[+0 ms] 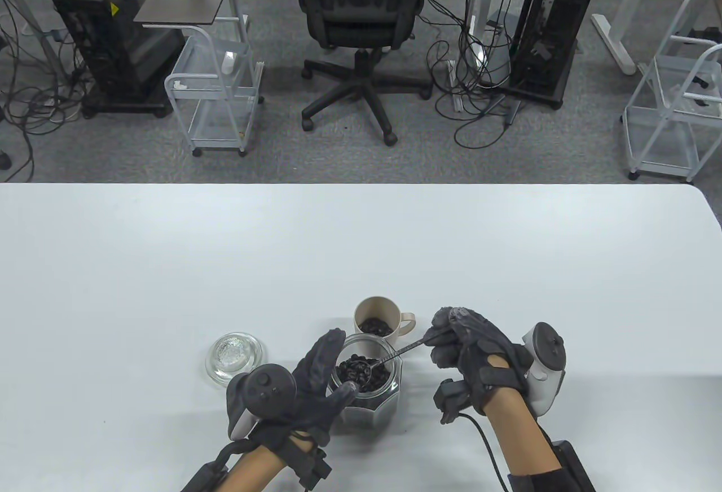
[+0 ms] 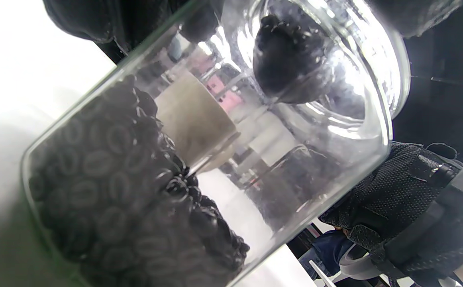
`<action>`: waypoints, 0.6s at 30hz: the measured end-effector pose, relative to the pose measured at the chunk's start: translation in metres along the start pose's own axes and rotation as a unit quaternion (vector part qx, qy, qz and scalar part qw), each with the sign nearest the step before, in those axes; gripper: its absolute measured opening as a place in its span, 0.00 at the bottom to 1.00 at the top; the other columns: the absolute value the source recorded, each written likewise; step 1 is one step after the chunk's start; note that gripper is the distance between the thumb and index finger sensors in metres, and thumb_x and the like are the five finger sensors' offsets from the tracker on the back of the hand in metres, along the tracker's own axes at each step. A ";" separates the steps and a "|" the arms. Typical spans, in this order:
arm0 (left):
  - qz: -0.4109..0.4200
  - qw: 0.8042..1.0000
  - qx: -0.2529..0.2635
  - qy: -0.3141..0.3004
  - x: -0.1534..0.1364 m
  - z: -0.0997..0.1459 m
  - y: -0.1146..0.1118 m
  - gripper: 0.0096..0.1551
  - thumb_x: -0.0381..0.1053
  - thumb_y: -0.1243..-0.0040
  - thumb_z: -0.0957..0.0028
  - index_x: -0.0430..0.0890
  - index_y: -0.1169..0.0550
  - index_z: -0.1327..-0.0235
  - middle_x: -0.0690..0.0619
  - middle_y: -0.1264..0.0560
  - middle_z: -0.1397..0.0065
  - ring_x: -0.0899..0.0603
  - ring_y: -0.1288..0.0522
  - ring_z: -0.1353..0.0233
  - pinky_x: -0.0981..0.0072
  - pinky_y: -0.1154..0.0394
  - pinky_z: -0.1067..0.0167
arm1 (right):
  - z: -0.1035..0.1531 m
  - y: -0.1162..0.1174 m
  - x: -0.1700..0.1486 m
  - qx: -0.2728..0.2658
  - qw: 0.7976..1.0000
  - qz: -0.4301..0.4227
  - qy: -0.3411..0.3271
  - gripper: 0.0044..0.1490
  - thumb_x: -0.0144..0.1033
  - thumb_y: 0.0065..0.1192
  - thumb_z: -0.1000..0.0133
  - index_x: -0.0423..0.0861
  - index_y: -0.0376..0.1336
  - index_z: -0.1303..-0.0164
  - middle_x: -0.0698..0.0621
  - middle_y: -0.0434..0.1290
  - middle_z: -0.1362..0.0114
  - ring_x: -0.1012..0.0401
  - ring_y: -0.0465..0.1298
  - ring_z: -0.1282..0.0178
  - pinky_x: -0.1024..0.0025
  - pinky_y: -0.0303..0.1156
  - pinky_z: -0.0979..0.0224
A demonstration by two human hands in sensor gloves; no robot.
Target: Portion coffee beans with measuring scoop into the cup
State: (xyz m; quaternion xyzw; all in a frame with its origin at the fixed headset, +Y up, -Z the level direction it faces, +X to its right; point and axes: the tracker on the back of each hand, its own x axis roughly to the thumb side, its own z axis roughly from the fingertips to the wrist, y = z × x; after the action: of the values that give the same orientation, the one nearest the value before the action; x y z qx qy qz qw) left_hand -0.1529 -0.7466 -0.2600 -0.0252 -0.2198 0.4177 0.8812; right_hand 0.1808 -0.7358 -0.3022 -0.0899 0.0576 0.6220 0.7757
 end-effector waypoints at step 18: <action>0.001 1.000 0.000 0.001 0.000 0.000 0.000 0.56 0.77 0.56 0.53 0.50 0.54 0.19 0.37 0.48 0.15 0.22 0.39 0.20 0.28 0.40 0.31 | 0.000 -0.009 0.002 -0.013 0.999 -0.034 0.002 0.22 0.41 0.61 0.42 0.40 0.72 0.46 0.36 0.80 0.52 0.48 0.83 0.68 0.49 0.76 0.54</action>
State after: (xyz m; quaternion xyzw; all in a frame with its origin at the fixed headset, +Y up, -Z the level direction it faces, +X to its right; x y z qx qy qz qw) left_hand -0.1532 -0.7469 -0.2598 -0.0258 -0.2188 0.4188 0.8809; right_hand 0.1897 -0.7353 -0.3024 -0.1031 0.0481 0.5960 0.7948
